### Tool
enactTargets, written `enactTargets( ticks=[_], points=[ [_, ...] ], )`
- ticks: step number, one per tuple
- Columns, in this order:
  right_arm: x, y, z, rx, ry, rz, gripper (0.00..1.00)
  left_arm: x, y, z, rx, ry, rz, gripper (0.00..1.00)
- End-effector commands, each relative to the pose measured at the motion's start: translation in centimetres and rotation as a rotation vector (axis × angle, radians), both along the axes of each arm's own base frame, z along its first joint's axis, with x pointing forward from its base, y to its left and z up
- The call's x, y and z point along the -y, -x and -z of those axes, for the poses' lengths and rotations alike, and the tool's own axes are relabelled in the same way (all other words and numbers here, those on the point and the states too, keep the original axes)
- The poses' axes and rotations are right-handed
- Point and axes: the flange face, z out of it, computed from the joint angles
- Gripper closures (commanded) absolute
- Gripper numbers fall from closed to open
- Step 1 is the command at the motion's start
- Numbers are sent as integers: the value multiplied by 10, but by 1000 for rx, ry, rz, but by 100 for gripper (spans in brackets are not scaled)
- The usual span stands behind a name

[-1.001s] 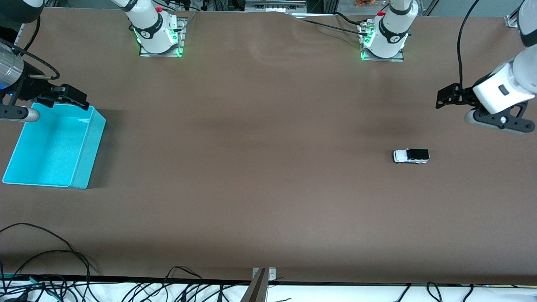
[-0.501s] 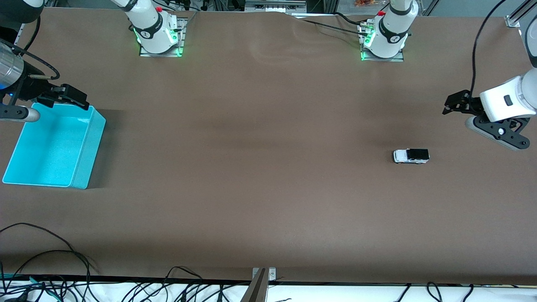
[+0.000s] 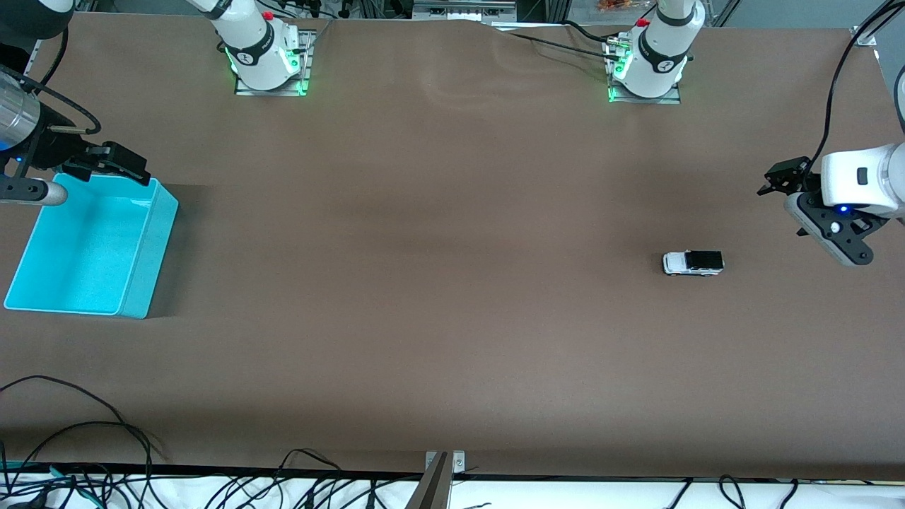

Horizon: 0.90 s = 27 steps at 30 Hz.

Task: Wind and store white jeep toy

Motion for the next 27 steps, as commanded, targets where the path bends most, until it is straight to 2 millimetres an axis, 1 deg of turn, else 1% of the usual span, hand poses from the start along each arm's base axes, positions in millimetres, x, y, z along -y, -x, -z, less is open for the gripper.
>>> enactTargets(
  ticks=[1, 5, 6, 9, 13, 20, 24, 27],
  points=[
    [0, 3, -4, 2, 10, -16, 0, -18, -6, 12, -17, 5, 72, 0],
    [0, 3, -4, 2, 10, -16, 0, -20, -14, 29, 19, 28, 232, 0],
    [0, 3, -4, 4, 10, -16, 0, -21, -13, 35, 19, 33, 247, 0],
    [0, 3, -4, 2, 10, -16, 0, -34, -10, 52, 20, 38, 248, 0],
    [0, 3, -4, 2, 10, -16, 0, -36, -7, 77, 43, 49, 310, 0],
    [0, 3, -4, 2, 9, -16, 0, -37, 3, 137, 90, 76, 483, 0],
    [0, 3, -4, 2, 9, -14, 0, -46, 11, 165, 130, 78, 550, 0],
    [0, 3, -4, 2, 9, -11, 0, -44, 16, 184, 159, 76, 597, 0]
  ],
)
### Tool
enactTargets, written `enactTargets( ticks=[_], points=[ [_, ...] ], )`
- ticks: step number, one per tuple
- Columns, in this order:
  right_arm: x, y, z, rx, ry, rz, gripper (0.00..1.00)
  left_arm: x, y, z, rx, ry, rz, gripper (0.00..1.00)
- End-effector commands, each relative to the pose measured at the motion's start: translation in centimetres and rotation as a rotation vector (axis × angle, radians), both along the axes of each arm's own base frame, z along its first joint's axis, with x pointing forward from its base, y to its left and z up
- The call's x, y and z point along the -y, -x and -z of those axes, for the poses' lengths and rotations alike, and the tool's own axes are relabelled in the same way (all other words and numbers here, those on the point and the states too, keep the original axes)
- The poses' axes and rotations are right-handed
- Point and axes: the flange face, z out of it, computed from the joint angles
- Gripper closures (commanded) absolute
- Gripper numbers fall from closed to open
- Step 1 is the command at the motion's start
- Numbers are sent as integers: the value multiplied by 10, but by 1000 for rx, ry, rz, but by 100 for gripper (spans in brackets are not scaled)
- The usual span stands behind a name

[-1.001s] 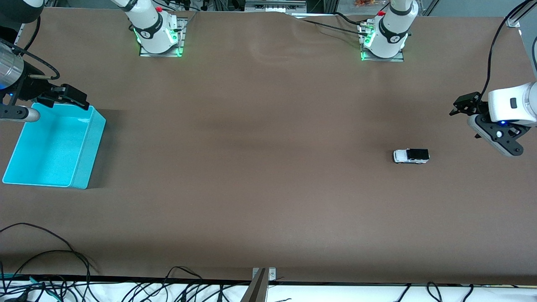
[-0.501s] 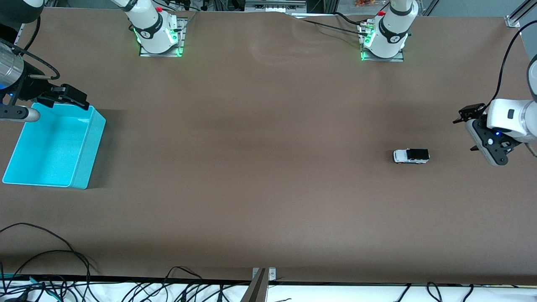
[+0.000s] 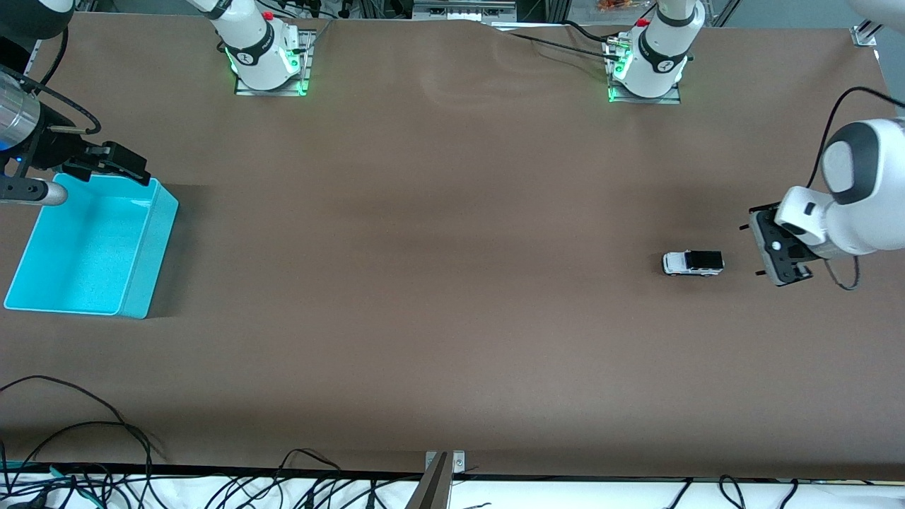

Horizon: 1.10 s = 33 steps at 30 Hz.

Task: Wind and store white jeep toy

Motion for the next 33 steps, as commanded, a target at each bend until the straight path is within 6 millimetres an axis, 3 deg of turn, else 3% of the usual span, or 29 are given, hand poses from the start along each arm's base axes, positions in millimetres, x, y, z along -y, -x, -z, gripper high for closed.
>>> enactTargets(
  ticks=[1, 10, 23, 33],
  points=[
    [0, 3, -3, 1, 9, -7, 0, -4, 16, 30, 53, -12, 114, 0],
    [1, 3, -3, 1, 8, -1, 0, 10, 16, 95, 79, 10, 243, 0],
    [2, 3, -3, 1, 8, 1, 0, 5, 20, 130, 88, 24, 318, 0],
    [2, 2, -3, -1, 8, 1, 0, 8, 39, 149, 76, 32, 316, 5]
  ],
)
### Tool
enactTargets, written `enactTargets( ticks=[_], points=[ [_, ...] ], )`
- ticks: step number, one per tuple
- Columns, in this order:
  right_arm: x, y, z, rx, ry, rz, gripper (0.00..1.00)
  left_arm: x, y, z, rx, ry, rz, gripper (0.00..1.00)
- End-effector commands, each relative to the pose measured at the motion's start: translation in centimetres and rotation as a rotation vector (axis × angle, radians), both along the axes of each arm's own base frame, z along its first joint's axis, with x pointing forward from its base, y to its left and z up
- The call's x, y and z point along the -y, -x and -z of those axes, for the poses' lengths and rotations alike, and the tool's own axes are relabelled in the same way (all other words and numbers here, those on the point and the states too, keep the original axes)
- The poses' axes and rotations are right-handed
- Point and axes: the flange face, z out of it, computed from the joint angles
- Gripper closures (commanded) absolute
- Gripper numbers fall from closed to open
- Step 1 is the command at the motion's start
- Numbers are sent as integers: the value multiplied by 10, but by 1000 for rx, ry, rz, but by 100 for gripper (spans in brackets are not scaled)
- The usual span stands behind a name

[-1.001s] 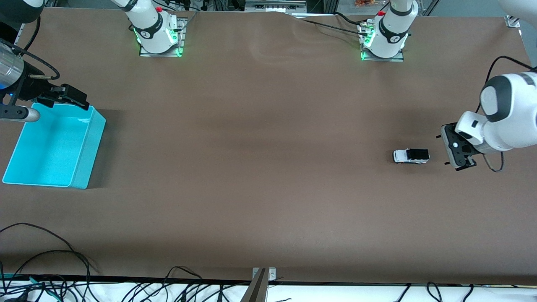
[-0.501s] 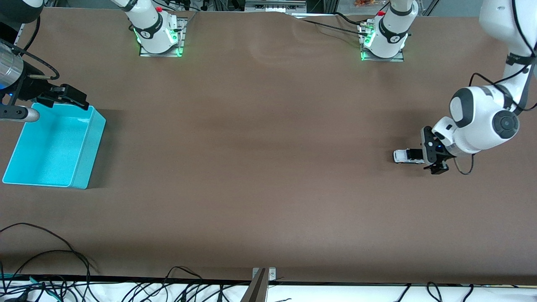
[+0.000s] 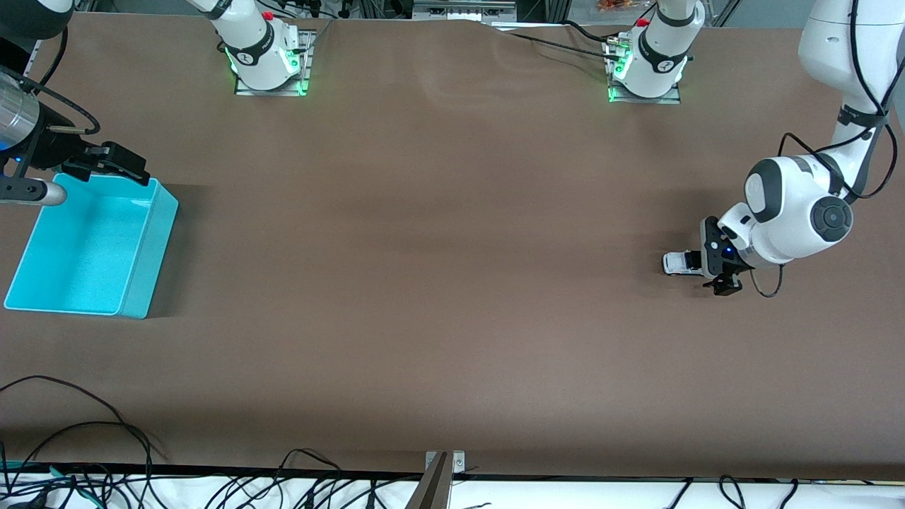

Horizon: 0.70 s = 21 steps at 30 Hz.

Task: Wind and store white jeep toy

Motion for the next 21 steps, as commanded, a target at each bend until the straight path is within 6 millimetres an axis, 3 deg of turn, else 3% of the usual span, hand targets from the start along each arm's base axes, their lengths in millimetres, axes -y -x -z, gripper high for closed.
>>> enactTargets(
  ticks=[1, 6, 12, 17, 21],
  points=[
    [1, 3, -3, 0, 8, -1, 0, 0, 13, 5, -1, -7, 30, 5],
    [1, 3, -3, 0, 9, 1, 0, 1, 14, 9, -7, -3, 28, 12],
    [2, 3, -3, 0, 9, 2, 0, 4, 14, 9, -5, 3, 59, 57],
    [1, 3, -3, 0, 9, 1, 0, 4, 13, 10, -6, 4, 67, 85],
    [2, 3, -3, 0, 9, 2, 0, 7, 13, 12, -8, 8, 72, 88]
  ],
)
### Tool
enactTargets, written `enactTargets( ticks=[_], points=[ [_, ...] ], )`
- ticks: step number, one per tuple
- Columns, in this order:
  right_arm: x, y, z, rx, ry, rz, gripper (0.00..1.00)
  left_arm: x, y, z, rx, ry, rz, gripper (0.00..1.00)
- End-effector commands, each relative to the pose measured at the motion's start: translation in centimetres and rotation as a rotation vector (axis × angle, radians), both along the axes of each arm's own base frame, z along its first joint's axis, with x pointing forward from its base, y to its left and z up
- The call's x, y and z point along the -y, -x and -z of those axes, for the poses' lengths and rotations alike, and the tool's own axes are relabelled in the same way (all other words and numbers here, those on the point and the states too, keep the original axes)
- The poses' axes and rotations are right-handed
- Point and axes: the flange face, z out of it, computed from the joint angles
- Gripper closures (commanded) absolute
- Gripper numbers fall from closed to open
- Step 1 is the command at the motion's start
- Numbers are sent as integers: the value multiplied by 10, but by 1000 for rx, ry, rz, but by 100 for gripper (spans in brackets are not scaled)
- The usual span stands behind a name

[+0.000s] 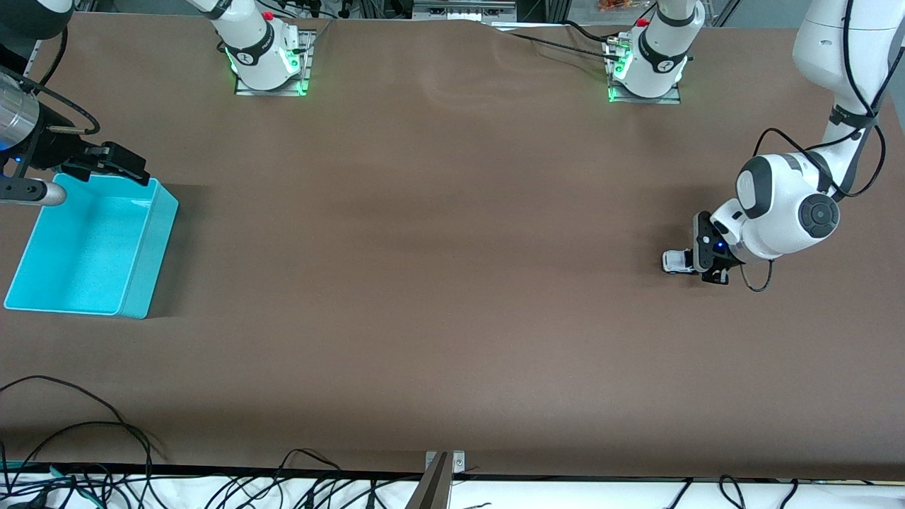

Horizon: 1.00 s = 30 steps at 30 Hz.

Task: Wind and store white jeep toy

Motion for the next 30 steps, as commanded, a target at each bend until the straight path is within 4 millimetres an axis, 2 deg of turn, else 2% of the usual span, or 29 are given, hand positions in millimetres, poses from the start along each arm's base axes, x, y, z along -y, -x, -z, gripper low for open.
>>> enactTargets(
  ticks=[1, 9, 14, 19, 21, 30],
  points=[
    [1, 3, -3, 0, 8, 0, 0, 1, 3, 2, 4, 1, 42, 88],
    [2, 3, -3, 0, 9, 1, 0, -1, 4, 14, -12, 5, 37, 87],
    [1, 3, -3, 0, 8, 0, 0, -10, 4, 17, -17, -1, 32, 87],
    [2, 3, -3, 0, 9, 1, 0, -26, 4, 19, -17, -3, 7, 87],
    [1, 3, -3, -2, 9, 0, 0, -32, 4, 26, -26, -4, 17, 87],
    [1, 3, -3, -2, 9, 0, 0, -87, -6, 47, -22, 5, 70, 88]
  ],
)
